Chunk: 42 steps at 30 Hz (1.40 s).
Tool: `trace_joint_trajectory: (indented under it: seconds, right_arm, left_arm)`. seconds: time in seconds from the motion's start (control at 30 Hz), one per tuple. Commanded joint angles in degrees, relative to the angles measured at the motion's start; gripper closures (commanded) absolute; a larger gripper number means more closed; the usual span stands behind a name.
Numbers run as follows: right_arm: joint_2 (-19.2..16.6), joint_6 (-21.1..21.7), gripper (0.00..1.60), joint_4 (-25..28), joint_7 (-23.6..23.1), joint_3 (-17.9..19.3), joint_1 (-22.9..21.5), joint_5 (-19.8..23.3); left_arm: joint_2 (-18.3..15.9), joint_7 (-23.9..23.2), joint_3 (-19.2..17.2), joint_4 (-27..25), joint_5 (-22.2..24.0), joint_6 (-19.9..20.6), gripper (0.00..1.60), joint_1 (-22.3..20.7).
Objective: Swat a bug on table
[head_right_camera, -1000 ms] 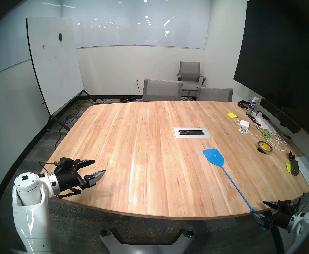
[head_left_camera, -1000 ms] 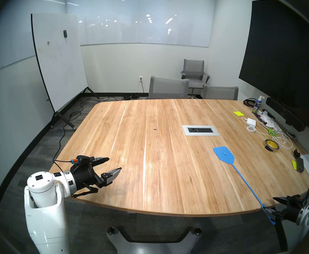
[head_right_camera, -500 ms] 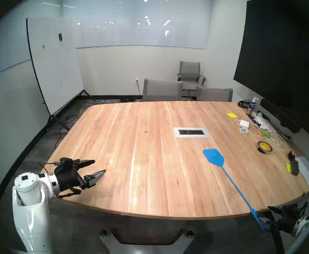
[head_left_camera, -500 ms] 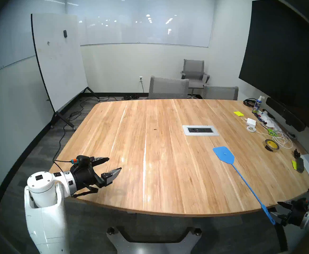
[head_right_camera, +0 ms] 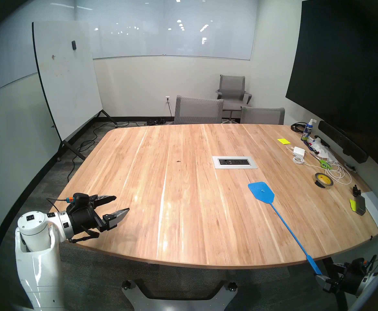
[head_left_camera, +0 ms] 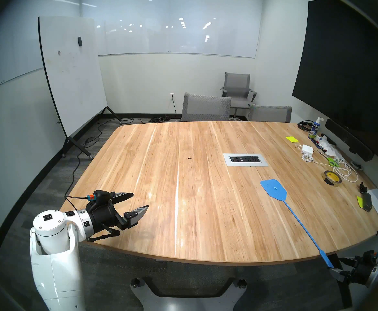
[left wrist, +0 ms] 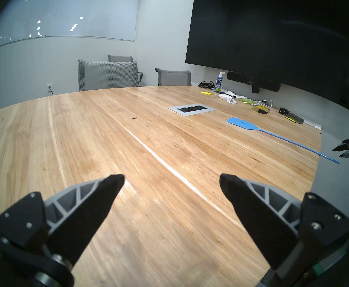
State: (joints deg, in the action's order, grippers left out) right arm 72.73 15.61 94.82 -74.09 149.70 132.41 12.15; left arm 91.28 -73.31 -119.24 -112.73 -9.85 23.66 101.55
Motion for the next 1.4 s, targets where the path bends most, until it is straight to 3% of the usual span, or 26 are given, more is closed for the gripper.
trace_joint_trajectory:
  seconds: [0.0,0.67,1.03,1.37]
  right_arm:
    - [-0.8,2.2,0.0,-0.2,-0.3,0.1,-0.8,0.7]
    - [-2.2,6.1,0.0,-6.6,-3.1,3.2,-2.6,3.1]
    - [-2.2,10.6,0.0,-7.9,-5.6,3.5,-3.4,4.9]
    - [-2.2,10.6,0.0,-10.1,-4.9,3.3,-4.1,4.1]
  left_arm:
    - [0.0,-0.1,0.1,-0.8,0.1,-0.1,0.0,-0.1]
    - [0.2,-0.4,0.0,-0.8,-0.1,-0.2,0.0,-0.2]
    - [0.3,-0.5,-0.1,-0.8,-0.3,-0.2,0.0,-0.3]
    - [0.4,-0.6,-0.1,-0.8,-0.4,-0.2,0.0,-0.3]
